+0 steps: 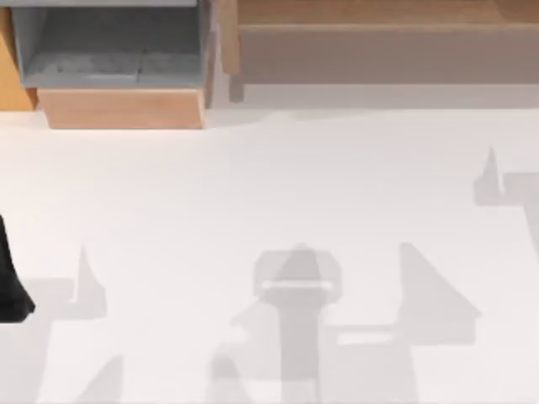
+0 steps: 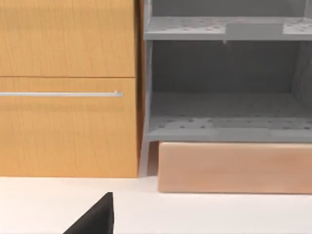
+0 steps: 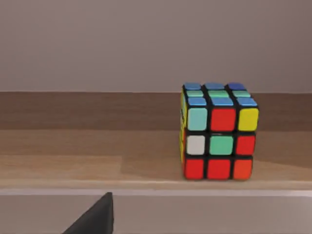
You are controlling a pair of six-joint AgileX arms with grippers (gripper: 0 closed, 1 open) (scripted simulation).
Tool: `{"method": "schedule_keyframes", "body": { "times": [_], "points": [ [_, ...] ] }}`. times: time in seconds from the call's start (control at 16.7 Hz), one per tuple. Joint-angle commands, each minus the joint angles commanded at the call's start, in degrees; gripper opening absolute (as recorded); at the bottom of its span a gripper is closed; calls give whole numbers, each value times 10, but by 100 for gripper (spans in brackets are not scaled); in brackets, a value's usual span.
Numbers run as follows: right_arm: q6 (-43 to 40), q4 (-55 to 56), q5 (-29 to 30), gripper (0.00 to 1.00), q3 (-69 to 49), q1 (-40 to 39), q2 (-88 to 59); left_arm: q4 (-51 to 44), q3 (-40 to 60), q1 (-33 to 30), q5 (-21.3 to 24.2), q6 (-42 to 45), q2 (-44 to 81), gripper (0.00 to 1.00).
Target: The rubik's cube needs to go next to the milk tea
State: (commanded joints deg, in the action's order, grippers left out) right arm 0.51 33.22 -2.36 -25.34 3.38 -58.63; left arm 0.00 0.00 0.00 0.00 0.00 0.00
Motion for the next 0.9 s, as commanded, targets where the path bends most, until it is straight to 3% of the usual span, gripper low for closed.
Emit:
{"method": "schedule_keyframes", "body": {
  "times": [0.48,0.9],
  "points": [
    [2,210,-15,100,-161,21,-375,0,0,0,0,0,0,100],
    [3,291,-21,100,-222,29,-512,0,0,0,0,0,0,100]
  ]
}}
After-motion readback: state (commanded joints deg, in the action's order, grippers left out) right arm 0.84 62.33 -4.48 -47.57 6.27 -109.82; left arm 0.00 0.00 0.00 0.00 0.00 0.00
